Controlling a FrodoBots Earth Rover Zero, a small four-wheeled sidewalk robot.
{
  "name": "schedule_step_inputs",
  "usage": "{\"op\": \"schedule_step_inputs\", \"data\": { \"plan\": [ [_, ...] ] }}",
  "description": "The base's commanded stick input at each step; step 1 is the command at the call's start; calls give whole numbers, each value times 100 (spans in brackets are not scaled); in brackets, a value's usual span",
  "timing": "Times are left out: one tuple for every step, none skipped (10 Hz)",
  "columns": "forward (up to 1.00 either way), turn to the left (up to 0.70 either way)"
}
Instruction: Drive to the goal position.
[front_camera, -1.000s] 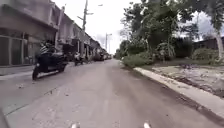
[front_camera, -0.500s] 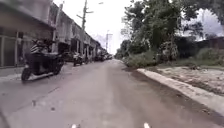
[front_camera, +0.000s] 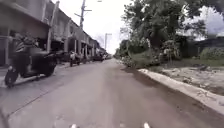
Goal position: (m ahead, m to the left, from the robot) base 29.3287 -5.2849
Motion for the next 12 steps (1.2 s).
{"op": "schedule_step_inputs", "data": {
  "plan": [
    [100, 1],
    [100, 1],
    [100, 1],
    [100, 1],
    [100, 0],
    [100, -16],
    [100, -31],
    [100, -38],
    [100, -38],
    [100, -2],
    [100, 1],
    [100, 1]
  ]
}}
